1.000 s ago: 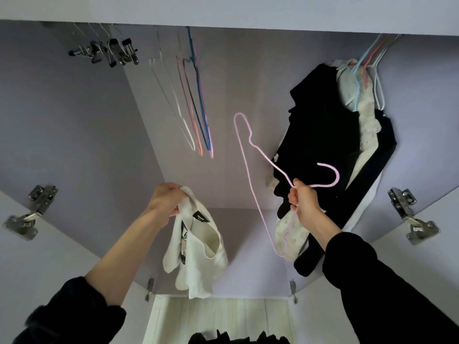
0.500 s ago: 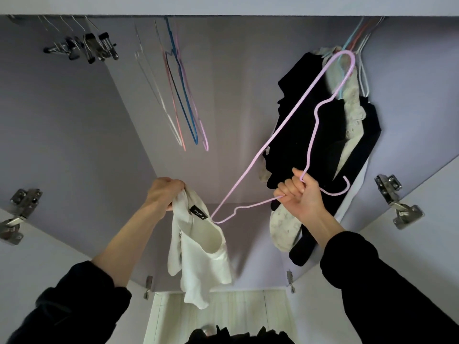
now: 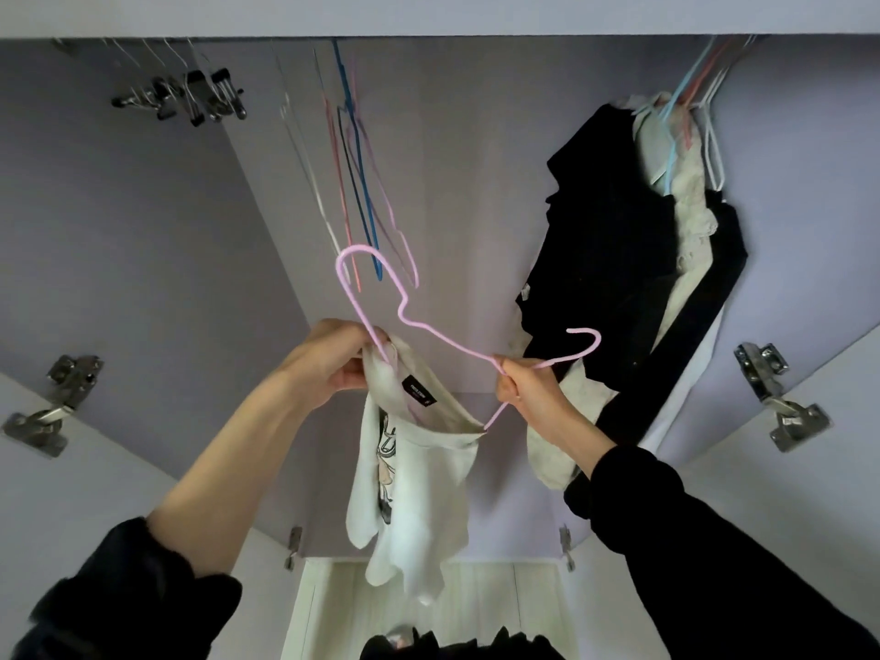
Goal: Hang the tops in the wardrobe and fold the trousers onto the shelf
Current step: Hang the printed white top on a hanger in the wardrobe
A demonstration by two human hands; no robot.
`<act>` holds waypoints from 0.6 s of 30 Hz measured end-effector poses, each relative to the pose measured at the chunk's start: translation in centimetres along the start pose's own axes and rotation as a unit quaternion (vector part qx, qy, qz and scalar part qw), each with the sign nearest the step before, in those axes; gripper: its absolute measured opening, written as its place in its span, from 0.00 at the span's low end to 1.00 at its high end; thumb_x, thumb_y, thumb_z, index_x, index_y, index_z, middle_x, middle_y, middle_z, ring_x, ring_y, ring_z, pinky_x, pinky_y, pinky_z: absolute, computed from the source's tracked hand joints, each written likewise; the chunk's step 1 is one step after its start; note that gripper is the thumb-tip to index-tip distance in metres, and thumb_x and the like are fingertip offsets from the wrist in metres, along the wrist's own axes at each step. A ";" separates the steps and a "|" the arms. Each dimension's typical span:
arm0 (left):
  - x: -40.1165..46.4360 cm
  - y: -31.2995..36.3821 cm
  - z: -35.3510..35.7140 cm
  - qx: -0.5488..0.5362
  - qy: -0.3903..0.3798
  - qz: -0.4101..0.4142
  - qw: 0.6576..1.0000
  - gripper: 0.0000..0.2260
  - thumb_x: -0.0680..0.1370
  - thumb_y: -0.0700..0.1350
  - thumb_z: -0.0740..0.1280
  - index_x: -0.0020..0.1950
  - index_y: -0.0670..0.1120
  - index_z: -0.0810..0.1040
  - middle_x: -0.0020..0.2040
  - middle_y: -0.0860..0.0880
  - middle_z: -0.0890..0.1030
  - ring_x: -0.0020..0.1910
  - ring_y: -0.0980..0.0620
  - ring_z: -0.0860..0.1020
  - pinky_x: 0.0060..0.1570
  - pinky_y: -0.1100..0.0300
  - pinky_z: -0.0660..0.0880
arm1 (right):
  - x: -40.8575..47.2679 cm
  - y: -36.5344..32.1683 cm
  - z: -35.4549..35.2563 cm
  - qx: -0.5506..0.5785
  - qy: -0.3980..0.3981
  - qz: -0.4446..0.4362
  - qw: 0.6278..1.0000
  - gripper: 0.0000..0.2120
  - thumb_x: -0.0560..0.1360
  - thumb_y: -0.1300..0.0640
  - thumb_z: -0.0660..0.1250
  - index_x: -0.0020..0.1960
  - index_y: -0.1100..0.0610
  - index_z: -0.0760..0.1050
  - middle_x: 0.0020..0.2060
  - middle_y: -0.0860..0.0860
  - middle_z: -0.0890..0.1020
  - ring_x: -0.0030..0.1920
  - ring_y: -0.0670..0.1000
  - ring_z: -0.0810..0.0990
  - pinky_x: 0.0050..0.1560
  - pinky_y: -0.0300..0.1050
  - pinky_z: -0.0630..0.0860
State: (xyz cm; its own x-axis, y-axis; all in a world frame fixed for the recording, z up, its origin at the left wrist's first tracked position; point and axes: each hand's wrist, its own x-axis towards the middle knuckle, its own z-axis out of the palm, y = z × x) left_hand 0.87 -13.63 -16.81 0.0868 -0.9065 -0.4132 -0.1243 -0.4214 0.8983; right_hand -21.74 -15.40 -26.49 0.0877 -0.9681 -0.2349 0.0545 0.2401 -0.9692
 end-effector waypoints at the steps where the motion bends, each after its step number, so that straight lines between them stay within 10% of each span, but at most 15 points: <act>1: -0.2 0.3 -0.5 -0.003 -0.007 0.003 1.000 0.06 0.75 0.33 0.63 0.43 0.39 0.79 0.35 0.45 0.83 0.33 0.50 0.82 0.33 0.60 0.80 | 0.1 0.0 0.1 -0.026 -0.001 -0.009 1.000 0.29 0.79 0.64 0.57 0.20 0.50 0.61 0.19 0.46 0.61 0.24 0.47 0.58 0.34 0.39 0.60; 9: -0.7 0.8 -2.1 -0.090 0.000 -0.011 0.996 0.07 0.76 0.32 0.61 0.43 0.39 0.79 0.36 0.46 0.83 0.32 0.53 0.82 0.33 0.62 0.80 | 1.3 -1.6 0.4 -0.124 0.018 -0.036 0.991 0.26 0.79 0.58 0.61 0.22 0.56 0.64 0.18 0.46 0.67 0.27 0.49 0.67 0.41 0.43 0.69; 18: -1.4 1.5 -0.8 -0.124 -0.029 -0.001 0.992 0.08 0.77 0.33 0.61 0.40 0.40 0.78 0.32 0.46 0.81 0.31 0.52 0.82 0.32 0.61 0.79 | 1.1 -1.7 2.9 0.208 -0.048 0.036 0.976 0.21 0.81 0.60 0.56 0.29 0.56 0.66 0.20 0.47 0.64 0.22 0.45 0.64 0.47 0.42 0.67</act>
State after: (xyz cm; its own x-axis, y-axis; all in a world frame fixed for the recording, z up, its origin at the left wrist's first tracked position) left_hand 1.34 -12.95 -14.76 0.0294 -0.9085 -0.4170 0.1236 -0.4106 0.9034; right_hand -18.86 -16.71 -24.89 0.1980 -0.9413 -0.2735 0.4417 0.3348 -0.8323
